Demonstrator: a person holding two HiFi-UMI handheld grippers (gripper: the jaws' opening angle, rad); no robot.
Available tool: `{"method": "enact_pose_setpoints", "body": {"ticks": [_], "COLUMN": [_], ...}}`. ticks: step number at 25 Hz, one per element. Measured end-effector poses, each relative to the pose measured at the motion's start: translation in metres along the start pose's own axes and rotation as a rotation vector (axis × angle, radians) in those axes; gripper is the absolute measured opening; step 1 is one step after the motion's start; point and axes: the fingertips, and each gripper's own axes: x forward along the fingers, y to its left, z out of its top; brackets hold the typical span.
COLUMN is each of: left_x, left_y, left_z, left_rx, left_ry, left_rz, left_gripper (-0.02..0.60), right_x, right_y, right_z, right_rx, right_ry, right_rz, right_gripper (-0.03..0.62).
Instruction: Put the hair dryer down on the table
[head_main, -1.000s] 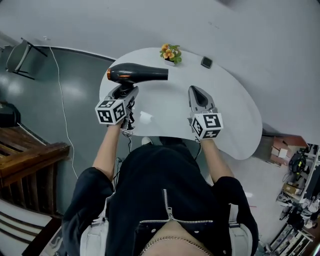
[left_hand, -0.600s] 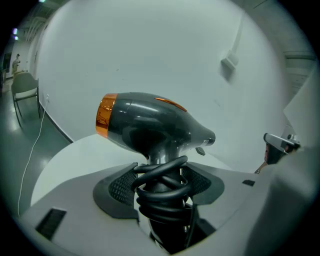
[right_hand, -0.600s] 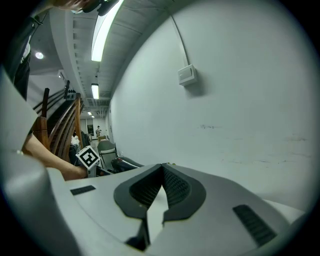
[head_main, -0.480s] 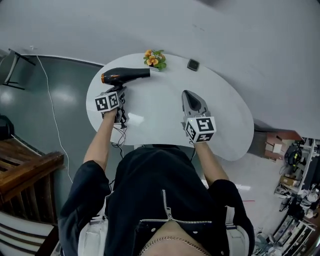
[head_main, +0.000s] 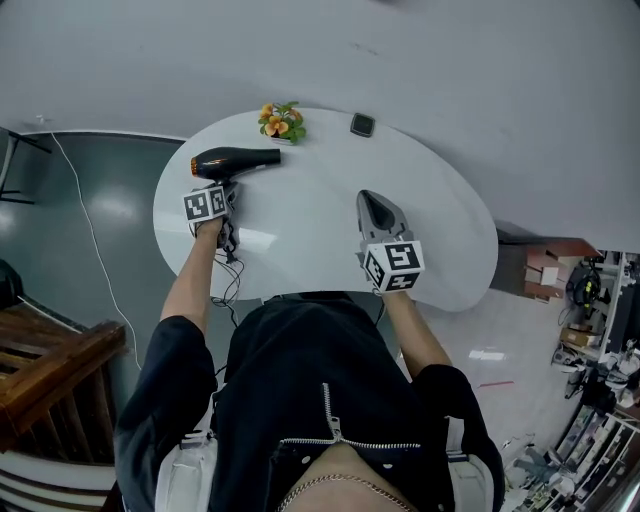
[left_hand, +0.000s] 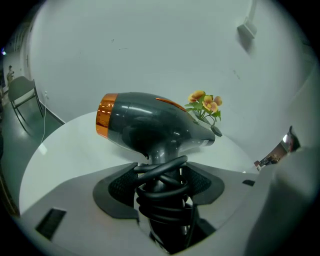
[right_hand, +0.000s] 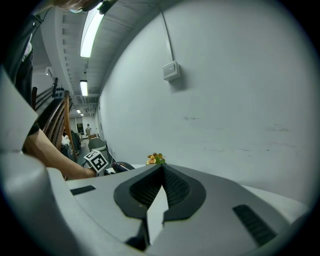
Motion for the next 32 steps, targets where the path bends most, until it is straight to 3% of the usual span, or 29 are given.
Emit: {"method": "enact_pose_setpoints", "body": {"ticks": [10,16,24,26,30,32], "left_x": [0.009,0.006,-0.039,-0.053,-0.084,-0.099], "left_y": [0.006,0.003,-0.001,-0.003,-0.008,-0.012], "left_z": [-0.011,-0.016,-0.010,-0.011,-0.012,-0.010], "left_rx": [0.033,0.078,0.166,0.200,0.270,0.296], "left_ry": [0.024,0.026,-0.066,-0.081,-0.129,-0.170], "left_rz": [0.064,0.049,0.055,0.055,0.066,0.073], "left_gripper": [0.285,0.289,0.290,0.262,0.125,0.090], "right_x": [-0.005,-0.007,-0.004,-0.004,-0.002,0.000], "right_y": [-0.004,0.004,0.018,0.024,0.037,0.044], "right_z": [-0.006,-0.007,-0.006,-0.007,-0.004,-0.002], "right_rx": [0.012,0.007,-0.001,0.001,0.003,-0.002], "right_ry": [0.013,0.016,0.003,0.001,-0.008,-0.019], "right_rz": [-0.021,-0.013,0.014,0.024,0.046,0.060], "right_gripper": [0.006,0.006,0.006,0.006,0.006,0.006]}}
